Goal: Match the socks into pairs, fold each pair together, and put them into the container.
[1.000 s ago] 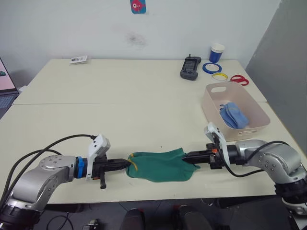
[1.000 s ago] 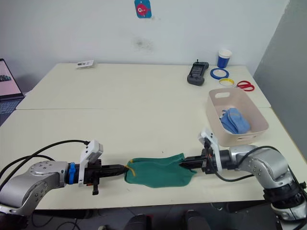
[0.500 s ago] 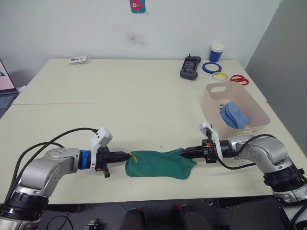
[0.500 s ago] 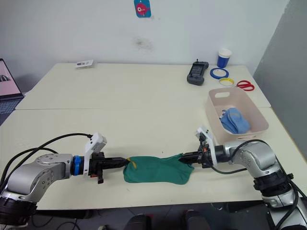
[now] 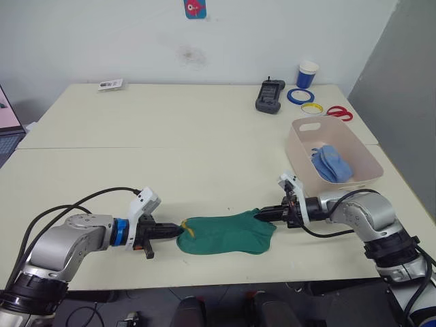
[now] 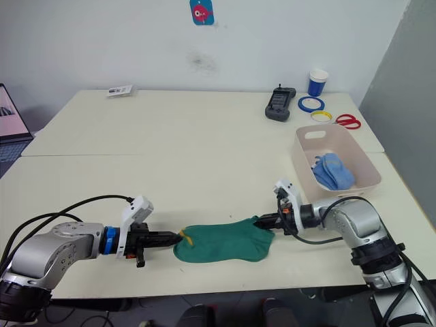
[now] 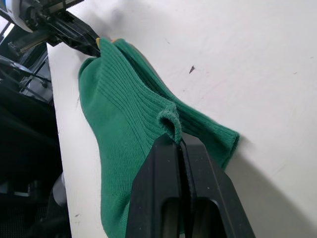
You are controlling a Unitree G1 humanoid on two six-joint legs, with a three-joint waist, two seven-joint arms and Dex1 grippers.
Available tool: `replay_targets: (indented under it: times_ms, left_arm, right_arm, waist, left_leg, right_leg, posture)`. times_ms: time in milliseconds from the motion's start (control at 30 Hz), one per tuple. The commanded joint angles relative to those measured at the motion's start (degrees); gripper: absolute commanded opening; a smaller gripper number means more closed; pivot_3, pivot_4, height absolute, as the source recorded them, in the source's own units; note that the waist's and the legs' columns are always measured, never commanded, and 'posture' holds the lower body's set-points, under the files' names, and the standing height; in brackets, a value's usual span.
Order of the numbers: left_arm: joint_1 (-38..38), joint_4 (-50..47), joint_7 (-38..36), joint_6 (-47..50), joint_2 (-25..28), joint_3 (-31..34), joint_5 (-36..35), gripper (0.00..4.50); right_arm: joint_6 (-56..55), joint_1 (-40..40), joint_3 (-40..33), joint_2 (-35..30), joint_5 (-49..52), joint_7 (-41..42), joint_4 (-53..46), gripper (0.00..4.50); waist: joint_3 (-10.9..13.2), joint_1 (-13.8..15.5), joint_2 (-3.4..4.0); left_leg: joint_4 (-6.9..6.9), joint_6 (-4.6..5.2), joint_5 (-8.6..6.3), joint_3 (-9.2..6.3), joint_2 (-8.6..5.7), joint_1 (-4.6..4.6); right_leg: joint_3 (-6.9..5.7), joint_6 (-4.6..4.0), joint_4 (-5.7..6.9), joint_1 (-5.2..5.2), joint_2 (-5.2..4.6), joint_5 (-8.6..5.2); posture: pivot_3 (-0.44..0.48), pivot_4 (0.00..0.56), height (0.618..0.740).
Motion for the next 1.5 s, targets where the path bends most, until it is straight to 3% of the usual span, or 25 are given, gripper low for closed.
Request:
replay_targets:
  times_ms: [33, 133, 233, 400, 500, 567, 633, 733, 833, 867, 1000, 1133, 1267, 1500]
  left_arm:
    - [0.8, -1.4, -0.7, -0.4, 1.3, 1.4, 0.2, 0.00]
    - [0.5, -0.7, 0.1, -1.1, 0.6, 1.9, 0.4, 0.00]
    - [-0.6, -0.6, 1.4, -0.6, -0.9, 3.5, -0.9, 0.61]
    - [-1.4, -2.3, 1.8, 2.2, -0.6, 8.9, -5.0, 2.21]
    - [-2.1, -3.6, 1.1, 1.0, 0.1, 13.0, -7.0, 3.15]
    - [-2.0, -5.6, 0.7, -2.4, -0.8, 13.7, -6.4, 3.15]
    - [-1.6, -9.1, 0.0, -6.2, -2.2, 10.9, -4.7, 3.19]
    - [-1.7, -12.3, 0.1, -11.7, -5.1, 4.9, -1.0, 2.58]
    - [-2.6, -13.4, 1.6, -14.8, -8.5, -1.0, 2.7, 1.63]
    - [-2.2, -13.1, 1.0, -17.0, -8.3, -3.3, 5.4, 1.32]
    - [-0.6, -10.2, 0.9, -22.9, -8.0, -8.6, 12.7, 0.02]
    - [0.1, -4.2, 0.9, -27.3, -7.4, -11.2, 18.7, 0.02]
    - [0.0, 0.9, 0.4, -29.5, -6.0, -9.9, 21.1, 0.02]
    - [1.3, 3.0, -2.3, -28.9, -2.4, -4.0, 17.2, 0.02]
  right_arm:
    - [-1.1, -1.7, 0.6, 0.0, -1.5, 1.0, 0.4, 0.04]
    - [-2.1, -2.2, 1.1, 0.1, -2.9, 1.3, 1.6, 0.04]
    - [-3.4, -2.5, 0.2, 0.1, -3.6, 1.7, 2.4, 0.72]
    - [-3.5, -2.1, -4.9, -2.7, -1.8, 3.2, -1.4, 2.47]
    - [-7.4, -0.6, -6.7, -5.8, -1.9, 5.4, -7.5, 2.51]
    - [-13.6, 1.0, -4.9, -6.5, -5.0, 5.6, -11.6, 2.51]
    - [-22.8, 2.8, -0.9, -5.1, -10.0, 5.6, -14.9, 2.12]
    - [-31.0, 4.0, 3.8, -1.1, -14.6, 4.9, -14.7, 1.28]
    - [-39.6, 4.3, 9.3, 2.7, -21.7, 3.2, -10.6, 0.18]
    - [-40.6, 4.6, 10.0, 3.8, -22.6, 2.9, -9.8, 0.00]
    - [-43.5, 6.3, 12.2, 5.4, -25.0, 3.7, -7.0, 0.00]
    - [-47.0, 9.2, 13.3, 3.3, -28.0, 5.6, -3.7, 0.00]
    - [-49.1, 11.6, 11.1, 0.6, -28.7, 6.0, -0.4, 0.00]
    - [-50.5, 15.0, 6.1, -5.3, -27.3, 8.6, -0.6, 0.00]
  waist:
    - [0.0, 0.0, 0.00]
    - [0.0, 0.0, 0.00]
    - [0.0, 0.0, 0.00]
    - [0.0, 0.0, 0.02]
    - [0.0, 0.1, 0.01]
    - [0.0, 0.1, 0.00]
    - [0.0, 0.0, 0.00]
    - [0.0, 0.0, 0.00]
    - [0.0, 0.0, -0.02]
    - [0.0, 0.0, -0.03]
    - [0.0, 0.1, -0.02]
    - [0.0, 0.2, -0.02]
    - [0.0, 0.1, 0.00]
    - [-0.1, 0.1, -0.01]
  left_leg:
    - [0.00, 0.00, 0.00, 0.00, 0.00, 0.00]
    - [0.00, 0.00, 0.00, 0.00, -0.01, -0.01]
    - [0.00, 0.00, 0.00, 0.00, -0.01, -0.01]
    - [0.00, 0.00, 0.00, 0.00, -0.01, -0.01]
    - [0.00, 0.00, 0.00, -0.01, 0.00, -0.06]
    - [-0.01, 0.00, 0.00, -0.01, 0.00, -0.05]
    - [-0.02, 0.00, 0.00, -0.01, 0.00, -0.03]
    - [-0.02, -0.01, 0.01, 0.01, 0.00, 0.01]
    - [0.03, -0.03, 0.02, 0.03, -0.02, 0.00]
    - [0.04, -0.03, 0.02, 0.03, -0.03, 0.00]
    - [0.03, -0.03, 0.02, 0.04, -0.03, 0.00]
    - [0.03, -0.02, 0.01, 0.03, -0.03, 0.02]
    - [0.03, -0.01, 0.01, 0.07, -0.03, 0.09]
    - [0.01, -0.01, 0.01, 0.07, -0.01, 0.20]
  right_leg:
    - [-0.01, 0.00, 0.00, 0.00, -0.01, 0.00]
    - [-0.01, 0.00, 0.00, 0.00, -0.01, 0.00]
    - [-0.01, 0.00, 0.00, 0.00, -0.01, 0.00]
    - [-0.01, 0.00, 0.00, 0.00, -0.02, 0.00]
    - [-0.02, 0.00, -0.01, -0.04, -0.02, 0.00]
    - [-0.02, 0.00, -0.03, -0.04, -0.02, 0.00]
    - [-0.02, 0.00, -0.04, -0.04, -0.04, -0.01]
    - [0.02, 0.01, -0.02, 0.00, -0.04, 0.00]
    - [0.03, 0.04, 0.02, 0.01, -0.03, 0.02]
    - [0.03, 0.04, 0.01, 0.02, -0.02, 0.02]
    - [0.03, 0.03, 0.00, 0.02, 0.02, 0.02]
    - [0.02, 0.03, -0.01, 0.02, 0.02, 0.02]
    - [0.05, 0.03, 0.00, 0.06, 0.02, 0.02]
    - [0.03, 0.03, 0.01, 0.15, 0.01, 0.02]
  posture:
    - [0.000, 0.150, 0.740]
    - [0.000, 0.150, 0.740]
    - [0.000, 0.150, 0.740]
    - [0.000, 0.150, 0.740]
    - [0.000, 0.150, 0.740]
    - [0.000, 0.150, 0.740]
    - [0.000, 0.150, 0.740]
    - [0.000, 0.150, 0.740]
    - [0.000, 0.150, 0.740]
    - [0.000, 0.150, 0.740]
    - [0.000, 0.150, 0.740]
    - [0.000, 0.150, 0.740]
    - [0.000, 0.150, 0.740]
    - [0.000, 0.150, 0.740]
